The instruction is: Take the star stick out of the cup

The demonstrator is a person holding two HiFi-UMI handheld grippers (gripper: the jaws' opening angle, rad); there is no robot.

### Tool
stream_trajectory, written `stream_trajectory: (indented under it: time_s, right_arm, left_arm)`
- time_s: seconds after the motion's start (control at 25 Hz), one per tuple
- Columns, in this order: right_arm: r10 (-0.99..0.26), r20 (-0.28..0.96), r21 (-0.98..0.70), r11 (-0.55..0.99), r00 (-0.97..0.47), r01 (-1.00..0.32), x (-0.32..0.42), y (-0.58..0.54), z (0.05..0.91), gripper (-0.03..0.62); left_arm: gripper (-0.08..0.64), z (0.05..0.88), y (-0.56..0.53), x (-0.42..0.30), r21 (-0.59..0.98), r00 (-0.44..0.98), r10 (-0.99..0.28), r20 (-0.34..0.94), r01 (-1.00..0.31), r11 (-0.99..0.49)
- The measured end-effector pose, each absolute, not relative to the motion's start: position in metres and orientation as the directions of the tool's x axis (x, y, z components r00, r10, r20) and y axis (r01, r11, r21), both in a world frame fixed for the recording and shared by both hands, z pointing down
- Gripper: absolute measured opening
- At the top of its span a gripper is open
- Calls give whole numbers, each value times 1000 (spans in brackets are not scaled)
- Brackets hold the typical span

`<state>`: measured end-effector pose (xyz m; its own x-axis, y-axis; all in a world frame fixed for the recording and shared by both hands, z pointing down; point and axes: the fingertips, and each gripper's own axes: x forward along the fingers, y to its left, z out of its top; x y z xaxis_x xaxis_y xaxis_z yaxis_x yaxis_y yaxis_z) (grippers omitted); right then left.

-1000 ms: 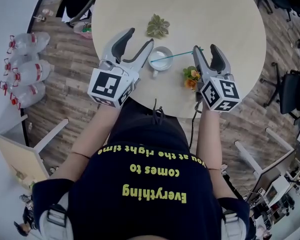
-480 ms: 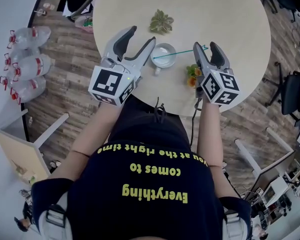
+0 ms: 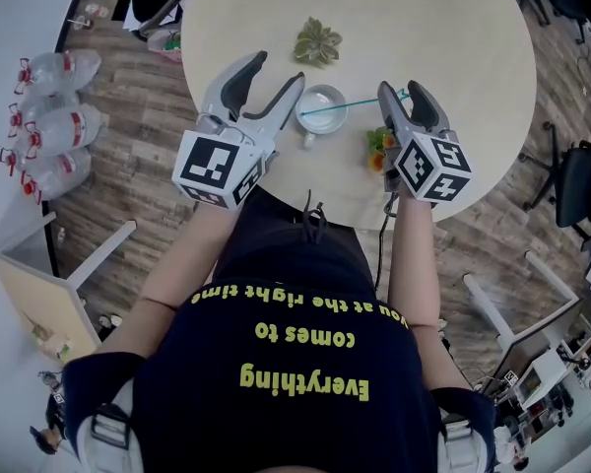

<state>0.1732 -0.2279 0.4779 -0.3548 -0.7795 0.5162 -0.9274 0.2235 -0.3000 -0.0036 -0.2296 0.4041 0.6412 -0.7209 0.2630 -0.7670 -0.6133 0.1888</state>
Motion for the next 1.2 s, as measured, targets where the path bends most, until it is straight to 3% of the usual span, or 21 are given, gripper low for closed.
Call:
stream_trajectory:
  time_s: [0.68, 1.2]
  right_arm:
    - [-740, 561, -306, 230, -370, -924, 168, -230, 494, 229]
    - [-741, 536, -326, 260, -404, -909, 157, -231, 488, 126]
  left_arm:
    - [236, 407, -232, -8, 185, 625, -732, 272, -780, -598]
    - [236, 405, -233, -15, 185, 618, -738, 270, -786, -591]
